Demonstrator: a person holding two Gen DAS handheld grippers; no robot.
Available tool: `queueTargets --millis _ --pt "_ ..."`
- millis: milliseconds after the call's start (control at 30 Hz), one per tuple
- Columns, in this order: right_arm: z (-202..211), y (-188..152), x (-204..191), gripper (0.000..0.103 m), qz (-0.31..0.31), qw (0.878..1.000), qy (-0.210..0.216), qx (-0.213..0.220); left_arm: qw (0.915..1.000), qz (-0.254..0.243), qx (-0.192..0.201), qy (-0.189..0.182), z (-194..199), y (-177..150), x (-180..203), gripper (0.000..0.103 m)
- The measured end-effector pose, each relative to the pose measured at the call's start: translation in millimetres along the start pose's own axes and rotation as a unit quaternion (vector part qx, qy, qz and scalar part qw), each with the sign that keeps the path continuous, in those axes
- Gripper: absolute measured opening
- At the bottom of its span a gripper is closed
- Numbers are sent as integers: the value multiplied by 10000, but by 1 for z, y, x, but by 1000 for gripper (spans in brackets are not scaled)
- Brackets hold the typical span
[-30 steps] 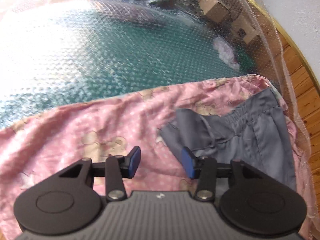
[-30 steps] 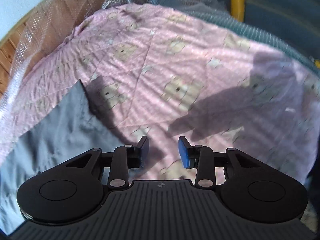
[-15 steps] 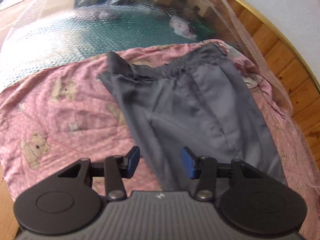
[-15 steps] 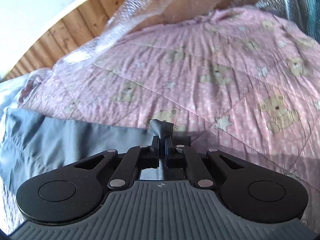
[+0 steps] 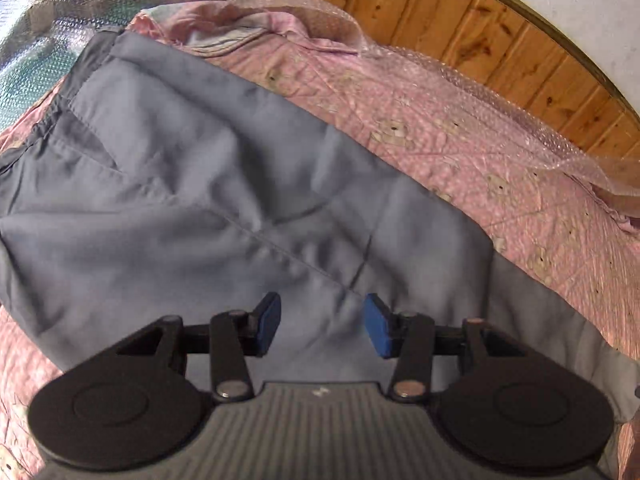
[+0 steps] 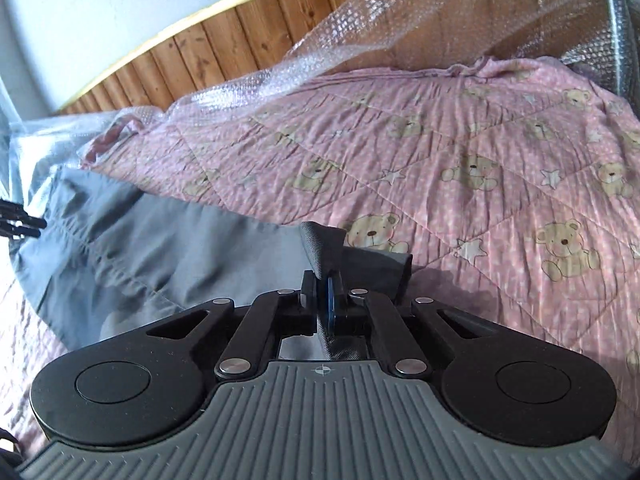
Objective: Fold clothes
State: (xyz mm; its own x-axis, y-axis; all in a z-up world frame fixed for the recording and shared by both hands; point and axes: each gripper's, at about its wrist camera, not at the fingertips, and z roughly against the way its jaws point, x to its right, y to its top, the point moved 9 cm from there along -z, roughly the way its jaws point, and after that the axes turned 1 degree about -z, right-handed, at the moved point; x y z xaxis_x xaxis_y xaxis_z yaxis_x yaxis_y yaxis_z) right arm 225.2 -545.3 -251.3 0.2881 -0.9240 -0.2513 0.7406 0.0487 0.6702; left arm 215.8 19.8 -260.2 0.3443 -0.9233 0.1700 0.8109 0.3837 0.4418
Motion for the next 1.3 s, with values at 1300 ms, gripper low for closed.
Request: queueTargets --millis 1300 --pt "-29 11 88 0 -431 9958 -791 -144 9943 387 -294 953 -31 -34 -66 45"
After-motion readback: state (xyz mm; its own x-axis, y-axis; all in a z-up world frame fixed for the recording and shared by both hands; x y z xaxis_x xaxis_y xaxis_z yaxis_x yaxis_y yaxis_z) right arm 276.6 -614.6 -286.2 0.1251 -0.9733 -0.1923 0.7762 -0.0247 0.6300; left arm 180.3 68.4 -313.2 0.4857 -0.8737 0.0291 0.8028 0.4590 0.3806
